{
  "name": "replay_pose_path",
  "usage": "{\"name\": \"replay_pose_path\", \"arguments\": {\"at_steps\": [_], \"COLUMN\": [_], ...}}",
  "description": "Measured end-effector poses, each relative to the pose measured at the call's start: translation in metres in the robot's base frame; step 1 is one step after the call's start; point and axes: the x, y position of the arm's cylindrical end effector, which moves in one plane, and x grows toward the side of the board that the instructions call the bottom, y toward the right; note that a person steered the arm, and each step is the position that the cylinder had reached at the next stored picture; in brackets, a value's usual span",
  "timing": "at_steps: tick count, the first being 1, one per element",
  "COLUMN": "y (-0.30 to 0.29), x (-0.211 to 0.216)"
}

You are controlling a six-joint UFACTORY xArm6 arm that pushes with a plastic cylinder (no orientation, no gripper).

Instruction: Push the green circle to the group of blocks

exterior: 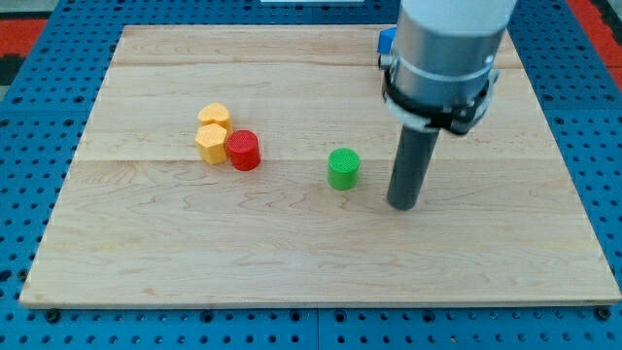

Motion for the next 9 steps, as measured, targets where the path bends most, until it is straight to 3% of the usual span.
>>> {"name": "replay_pose_path", "arguments": {"at_steps": [1,2,3,6,8,9], "y": [-0.046,-0.046,-0.043,-0.018,-0.006,0.011], "x": [-0.002,-0.075,-0.117,-0.162,-0.143,-0.180]}}
